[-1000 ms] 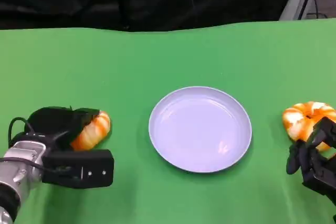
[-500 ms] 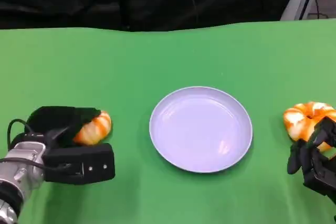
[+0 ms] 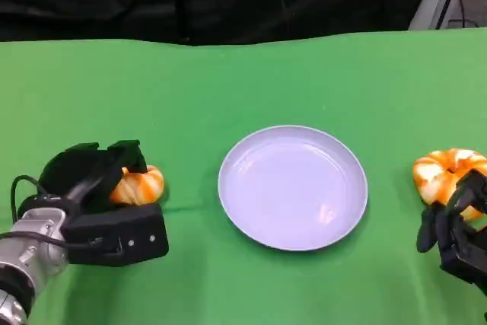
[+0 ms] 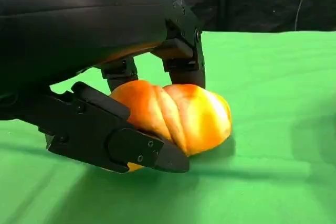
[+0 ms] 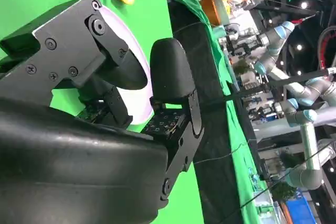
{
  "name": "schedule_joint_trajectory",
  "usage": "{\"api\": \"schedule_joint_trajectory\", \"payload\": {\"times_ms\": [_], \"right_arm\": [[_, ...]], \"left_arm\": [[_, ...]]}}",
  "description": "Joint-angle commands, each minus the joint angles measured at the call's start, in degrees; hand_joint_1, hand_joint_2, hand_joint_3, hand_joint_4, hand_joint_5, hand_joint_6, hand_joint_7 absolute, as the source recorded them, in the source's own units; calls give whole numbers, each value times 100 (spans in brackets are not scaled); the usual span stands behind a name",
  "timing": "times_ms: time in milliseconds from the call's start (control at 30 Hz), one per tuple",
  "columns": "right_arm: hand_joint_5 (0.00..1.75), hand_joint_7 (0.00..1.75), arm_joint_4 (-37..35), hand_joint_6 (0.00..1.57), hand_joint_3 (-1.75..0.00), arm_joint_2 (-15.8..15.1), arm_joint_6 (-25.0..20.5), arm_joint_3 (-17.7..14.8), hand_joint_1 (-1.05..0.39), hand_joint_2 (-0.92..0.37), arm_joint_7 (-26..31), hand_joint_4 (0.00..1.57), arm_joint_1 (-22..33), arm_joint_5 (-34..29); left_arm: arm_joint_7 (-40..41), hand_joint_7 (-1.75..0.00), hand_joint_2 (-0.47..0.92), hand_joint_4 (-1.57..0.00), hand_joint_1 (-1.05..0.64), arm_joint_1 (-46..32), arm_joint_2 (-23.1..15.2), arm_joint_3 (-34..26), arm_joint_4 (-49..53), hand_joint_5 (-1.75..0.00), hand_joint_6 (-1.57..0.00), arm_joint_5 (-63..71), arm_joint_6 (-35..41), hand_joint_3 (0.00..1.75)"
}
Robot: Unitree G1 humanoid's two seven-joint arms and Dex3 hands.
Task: Grasp the bread from the table and place it into the plate.
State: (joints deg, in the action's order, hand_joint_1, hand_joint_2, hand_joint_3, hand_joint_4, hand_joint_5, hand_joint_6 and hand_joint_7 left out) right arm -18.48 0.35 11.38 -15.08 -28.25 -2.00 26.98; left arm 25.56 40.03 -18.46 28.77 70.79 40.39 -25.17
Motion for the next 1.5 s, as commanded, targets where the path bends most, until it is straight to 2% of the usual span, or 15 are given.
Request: {"api": "schedule_joint_trajectory", "payload": {"times_ms": [33,267,467,600,733,800,833,933,1100,1233,1467,1500], "right_arm": [[175,167,84,77,-148,-63,-29,-46,-2,-41,35,91,58,33],[175,167,63,77,-148,-72,-22,-52,-2,-41,16,91,52,36],[175,167,8,76,-148,-62,24,-67,-2,-41,-38,90,31,60],[175,167,12,77,-148,-53,50,-55,-2,-41,-27,90,34,26],[175,168,20,77,-148,-37,61,-54,-3,-41,-27,91,39,31],[175,168,42,77,-149,-28,48,-48,-3,-41,-4,90,50,24],[175,168,72,77,-149,-21,30,-41,-3,-40,19,90,60,20],[175,168,130,77,-149,-3,9,-31,-2,-40,59,90,78,21],[175,168,161,77,-149,0,0,-22,-2,-40,80,90,90,15],[175,167,155,78,-148,28,1,-33,-2,-40,75,91,84,65],[175,166,160,78,-147,47,43,-14,-2,-40,81,92,87,10],[175,166,148,78,-147,51,57,-16,-2,-40,58,91,82,21]], "left_arm": [[326,-175,92,-55,-15,-53,-73,39,-153,-175,-48,49,-188,29],[470,-175,92,-55,-10,111,-150,23,-618,-175,-50,61,-466,28],[290,-175,92,-54,-10,358,-100,38,-983,-175,-49,75,-616,28],[147,-175,91,-52,-9,570,117,156,-1093,-175,-48,139,-668,24],[46,-175,92,-53,-11,694,349,246,-1104,-175,-50,206,-686,30],[68,-157,92,-55,-12,771,471,327,-1068,-175,-59,300,-722,27],[65,-156,92,-55,-12,826,560,373,-1020,-175,-60,330,-738,26],[-12,-166,92,-56,-11,959,776,430,-876,-175,-56,337,-707,28],[-37,-169,92,-57,-10,1022,847,437,-782,-175,-55,337,-712,28],[-203,-163,92,-60,-11,1233,1305,562,-478,-175,-61,368,-573,29],[-260,-149,91,-60,-6,1365,1629,660,-241,-175,-66,427,-486,18],[-251,-130,91,-62,-8,1379,1664,683,-224,-170,-70,443,-473,16]]}}
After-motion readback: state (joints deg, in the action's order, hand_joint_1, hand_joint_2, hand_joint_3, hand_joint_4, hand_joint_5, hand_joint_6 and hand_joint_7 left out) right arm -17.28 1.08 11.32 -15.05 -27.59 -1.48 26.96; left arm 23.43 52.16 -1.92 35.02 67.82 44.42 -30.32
